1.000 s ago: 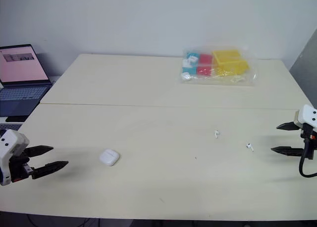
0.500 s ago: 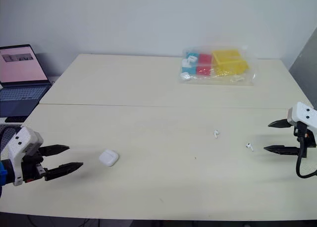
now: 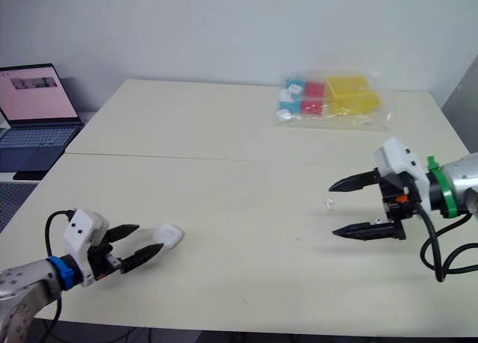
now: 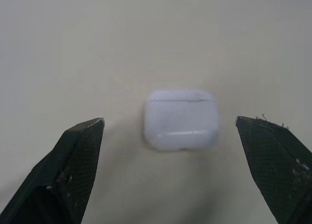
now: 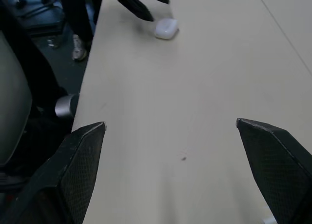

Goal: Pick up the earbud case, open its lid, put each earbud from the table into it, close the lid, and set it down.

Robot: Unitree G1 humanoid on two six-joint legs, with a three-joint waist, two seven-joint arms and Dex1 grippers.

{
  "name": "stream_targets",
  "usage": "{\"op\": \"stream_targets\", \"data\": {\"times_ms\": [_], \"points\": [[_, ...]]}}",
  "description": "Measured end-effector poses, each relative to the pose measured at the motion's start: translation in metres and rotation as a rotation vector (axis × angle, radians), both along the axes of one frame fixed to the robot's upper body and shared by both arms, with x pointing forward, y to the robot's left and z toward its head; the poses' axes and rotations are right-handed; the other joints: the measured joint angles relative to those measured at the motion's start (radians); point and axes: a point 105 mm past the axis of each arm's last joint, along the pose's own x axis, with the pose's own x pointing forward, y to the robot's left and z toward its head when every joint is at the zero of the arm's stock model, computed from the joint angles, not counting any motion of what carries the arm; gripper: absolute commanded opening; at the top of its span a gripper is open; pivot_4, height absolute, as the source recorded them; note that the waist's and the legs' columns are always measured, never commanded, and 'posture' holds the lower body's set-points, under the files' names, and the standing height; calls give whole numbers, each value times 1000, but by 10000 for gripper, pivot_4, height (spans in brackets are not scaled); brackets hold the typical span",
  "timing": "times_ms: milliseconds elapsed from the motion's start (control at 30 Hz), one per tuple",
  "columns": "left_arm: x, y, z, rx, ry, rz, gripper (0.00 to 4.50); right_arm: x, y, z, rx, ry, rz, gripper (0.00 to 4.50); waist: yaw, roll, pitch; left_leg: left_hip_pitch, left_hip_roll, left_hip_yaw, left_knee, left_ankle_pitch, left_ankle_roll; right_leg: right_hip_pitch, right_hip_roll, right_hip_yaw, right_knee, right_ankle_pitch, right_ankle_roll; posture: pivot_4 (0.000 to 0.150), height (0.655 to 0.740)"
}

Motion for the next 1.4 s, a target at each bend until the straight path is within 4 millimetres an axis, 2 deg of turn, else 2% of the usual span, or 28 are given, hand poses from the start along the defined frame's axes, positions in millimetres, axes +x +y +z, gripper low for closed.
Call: {"op": "stream_targets", "data": {"times_ms": [433, 833, 1267, 1400], "points": [[14, -14, -21, 50, 66, -90, 45000, -4, 19, -5, 14, 3, 66, 44777, 0, 0, 0, 0, 0, 0, 0, 0, 0, 0, 0, 0, -1, 0, 0, 1500, 7400], [20, -10, -23, 78, 49, -37, 45000, -4, 20, -3, 20, 1, 71, 44777, 0, 0, 0, 0, 0, 0, 0, 0, 0, 0, 0, -1, 0, 0, 0, 1500, 7400], [21, -11, -24, 78, 68, -36, 45000, -3, 47, 8, 90, -18, 159, 44777, -2, 1, 0, 1, 0, -1, 0, 0, 0, 0, 0, -1, 0, 0, 0, 1500, 7400], [21, -11, -24, 77, 69, -37, 45000, -1, 55, 6, 78, -35, 192, 44777, -2, 1, 0, 1, 0, -1, 0, 0, 0, 0, 0, -1, 0, 0, 0, 1500, 7400]]}}
